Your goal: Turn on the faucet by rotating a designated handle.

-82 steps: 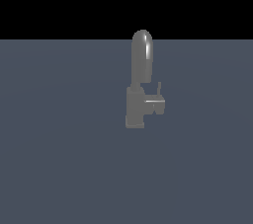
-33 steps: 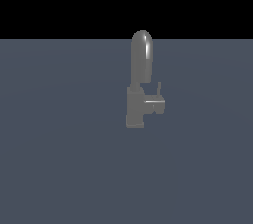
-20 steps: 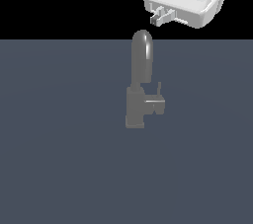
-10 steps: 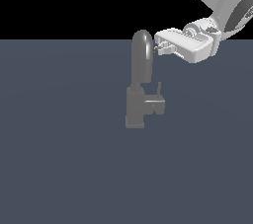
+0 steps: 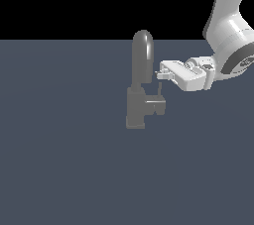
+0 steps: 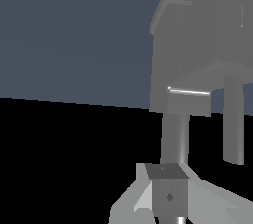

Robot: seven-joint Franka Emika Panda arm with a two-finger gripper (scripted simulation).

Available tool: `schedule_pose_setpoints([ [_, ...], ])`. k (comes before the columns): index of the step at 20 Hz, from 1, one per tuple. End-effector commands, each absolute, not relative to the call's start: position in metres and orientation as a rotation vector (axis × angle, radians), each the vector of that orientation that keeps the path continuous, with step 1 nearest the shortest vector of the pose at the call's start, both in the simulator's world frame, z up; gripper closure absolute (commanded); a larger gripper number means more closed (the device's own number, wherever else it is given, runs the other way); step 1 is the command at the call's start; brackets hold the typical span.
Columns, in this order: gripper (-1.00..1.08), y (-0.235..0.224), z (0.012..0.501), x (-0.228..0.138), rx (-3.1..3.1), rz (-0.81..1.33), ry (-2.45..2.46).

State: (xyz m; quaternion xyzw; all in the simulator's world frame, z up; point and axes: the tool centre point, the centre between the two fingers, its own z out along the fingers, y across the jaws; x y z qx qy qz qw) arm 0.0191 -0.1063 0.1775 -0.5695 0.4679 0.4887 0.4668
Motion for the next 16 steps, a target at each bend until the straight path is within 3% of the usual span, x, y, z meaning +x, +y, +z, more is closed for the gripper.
schedule_pose_setpoints([
  [1, 1.08, -0.106, 0.164, 0.019, -1.331, 1.217, 1.167],
  [16, 1.08, -0.103, 0.144, 0.014, -1.237, 1.240, 1.192],
])
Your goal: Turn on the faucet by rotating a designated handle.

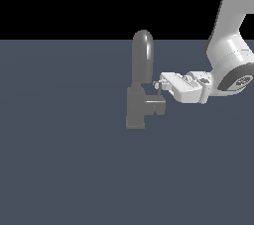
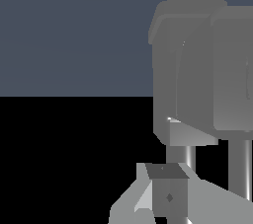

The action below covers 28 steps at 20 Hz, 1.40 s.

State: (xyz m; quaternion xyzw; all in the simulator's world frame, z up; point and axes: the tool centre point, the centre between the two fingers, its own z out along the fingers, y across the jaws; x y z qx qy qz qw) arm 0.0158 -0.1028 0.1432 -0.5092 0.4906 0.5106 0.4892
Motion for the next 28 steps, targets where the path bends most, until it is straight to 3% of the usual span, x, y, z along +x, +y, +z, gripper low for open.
schedule_pose_setpoints([
  [1, 1.08, -0.103, 0.144, 0.012, -1.237, 1.240, 1.192],
  [17, 1.08, -0.105, 0.155, -0.033, -1.237, 1.240, 1.192],
  [19, 1.08, -0.104, 0.157, -0.025, -1.245, 1.225, 1.189],
  [28, 1.08, -0.106, 0.138, -0.060, -1.240, 1.234, 1.191],
])
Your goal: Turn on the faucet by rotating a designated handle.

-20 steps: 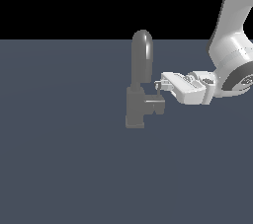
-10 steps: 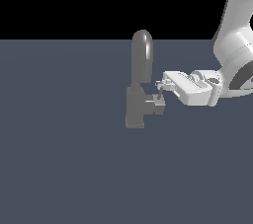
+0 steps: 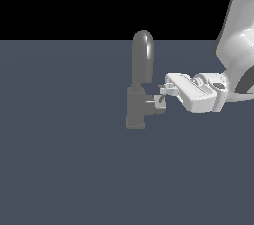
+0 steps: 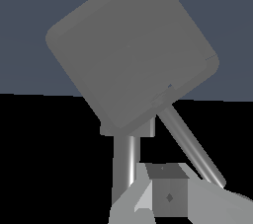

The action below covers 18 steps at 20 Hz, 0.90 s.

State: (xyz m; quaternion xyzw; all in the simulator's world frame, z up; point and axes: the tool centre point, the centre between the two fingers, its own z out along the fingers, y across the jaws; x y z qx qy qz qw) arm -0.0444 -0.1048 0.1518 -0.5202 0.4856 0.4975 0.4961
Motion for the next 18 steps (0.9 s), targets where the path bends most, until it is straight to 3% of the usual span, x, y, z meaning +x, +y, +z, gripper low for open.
schedule_pose_setpoints([
  [1, 1.08, -0.106, 0.136, -0.065, -1.240, 1.236, 1.191],
  [5, 1.08, -0.107, 0.127, -0.081, -1.237, 1.240, 1.192],
  [7, 1.08, -0.105, 0.142, -0.067, -1.260, 1.211, 1.172],
  [18, 1.08, -0.107, 0.078, -0.091, -1.239, 1.239, 1.191],
])
